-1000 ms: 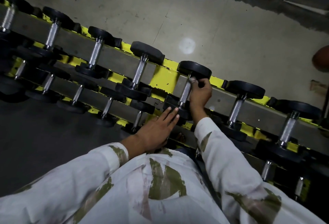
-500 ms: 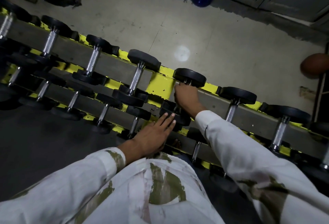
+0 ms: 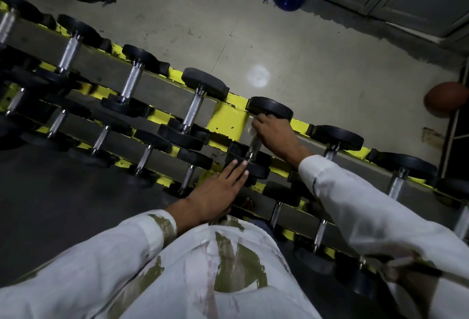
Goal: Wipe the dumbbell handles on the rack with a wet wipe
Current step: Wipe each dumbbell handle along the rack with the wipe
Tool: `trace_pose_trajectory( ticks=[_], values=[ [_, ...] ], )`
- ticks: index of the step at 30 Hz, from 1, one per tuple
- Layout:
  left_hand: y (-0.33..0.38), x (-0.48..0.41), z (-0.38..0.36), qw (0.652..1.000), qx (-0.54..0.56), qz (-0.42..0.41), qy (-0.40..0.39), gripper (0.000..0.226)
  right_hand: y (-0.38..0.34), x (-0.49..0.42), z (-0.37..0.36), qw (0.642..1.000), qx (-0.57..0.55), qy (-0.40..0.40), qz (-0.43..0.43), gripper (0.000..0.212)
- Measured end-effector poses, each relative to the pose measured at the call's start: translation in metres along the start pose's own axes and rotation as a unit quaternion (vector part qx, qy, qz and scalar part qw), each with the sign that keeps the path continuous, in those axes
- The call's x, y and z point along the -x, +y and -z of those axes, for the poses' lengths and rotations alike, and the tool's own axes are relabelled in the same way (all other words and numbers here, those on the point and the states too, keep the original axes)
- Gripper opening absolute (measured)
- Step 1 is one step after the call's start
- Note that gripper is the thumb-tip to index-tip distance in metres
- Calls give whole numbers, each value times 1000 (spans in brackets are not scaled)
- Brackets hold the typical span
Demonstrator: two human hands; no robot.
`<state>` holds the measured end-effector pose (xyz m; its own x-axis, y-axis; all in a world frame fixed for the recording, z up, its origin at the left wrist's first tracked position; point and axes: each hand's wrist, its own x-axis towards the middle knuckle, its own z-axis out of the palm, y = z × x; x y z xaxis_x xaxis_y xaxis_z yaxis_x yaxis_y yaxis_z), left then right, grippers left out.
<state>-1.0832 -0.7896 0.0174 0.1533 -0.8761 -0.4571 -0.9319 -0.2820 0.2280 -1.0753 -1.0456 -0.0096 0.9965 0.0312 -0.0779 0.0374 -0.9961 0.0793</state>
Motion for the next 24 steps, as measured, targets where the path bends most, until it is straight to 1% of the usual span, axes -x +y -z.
trace_pose_trajectory(
  ticks=[3,4,5,6,7,8,9,10,11,13,14,15,16,17,18,20,22,23,24],
  values=[
    [0,1,1,1000,0,3,-1,92,6,15,-3,998,-38,55,-3,25],
    [1,1,1,1000,-1,3,-1,92,3,22,-10,995,-67,68,-25,24],
    [2,1,3,1000,0,3,-3,92,-3,28,-17,987,-115,84,-75,21],
    [2,1,4,1000,0,3,-4,91,-12,30,-24,966,-176,107,-154,16],
    [3,1,5,1000,0,3,-5,90,-22,29,-29,926,-247,144,-247,10],
    [3,1,5,1000,0,4,-4,89,-31,25,-31,866,-319,183,-338,8],
    [4,1,6,1000,0,5,-5,89,-37,19,-32,796,-379,219,-417,8],
    [4,1,7,1000,0,6,-7,88,-42,14,-31,730,-422,240,-482,10],
    [4,1,7,1000,1,6,-11,87,-44,10,-36,677,-451,239,-530,10],
    [4,1,9,1000,1,6,-17,84,-40,0,-39,582,-523,186,-594,10],
    [4,1,10,1000,0,5,-19,83,-34,-7,-43,509,-583,163,-611,10],
    [4,1,11,1000,0,6,-20,84,-27,-14,-43,424,-654,144,-610,12],
    [4,0,12,1000,0,7,-21,84,-19,-22,-46,335,-725,115,-591,17],
    [4,0,13,1000,-1,7,-22,84,-13,-27,-48,268,-777,87,-563,24],
    [5,1,13,1000,-2,7,-23,84,-8,-29,-49,221,-820,64,-524,30],
    [5,1,14,1000,-1,7,-25,82,-4,-27,-50,168,-869,43,-463,43],
    [4,1,13,1000,-1,6,-23,82,-8,-20,-53,111,-890,59,-438,53],
    [3,1,13,1000,-2,5,-22,84,-12,-16,-53,102,-890,75,-438,53],
    [3,1,13,1000,-3,3,-23,85,-16,-14,-55,99,-885,89,-446,51]
  ],
)
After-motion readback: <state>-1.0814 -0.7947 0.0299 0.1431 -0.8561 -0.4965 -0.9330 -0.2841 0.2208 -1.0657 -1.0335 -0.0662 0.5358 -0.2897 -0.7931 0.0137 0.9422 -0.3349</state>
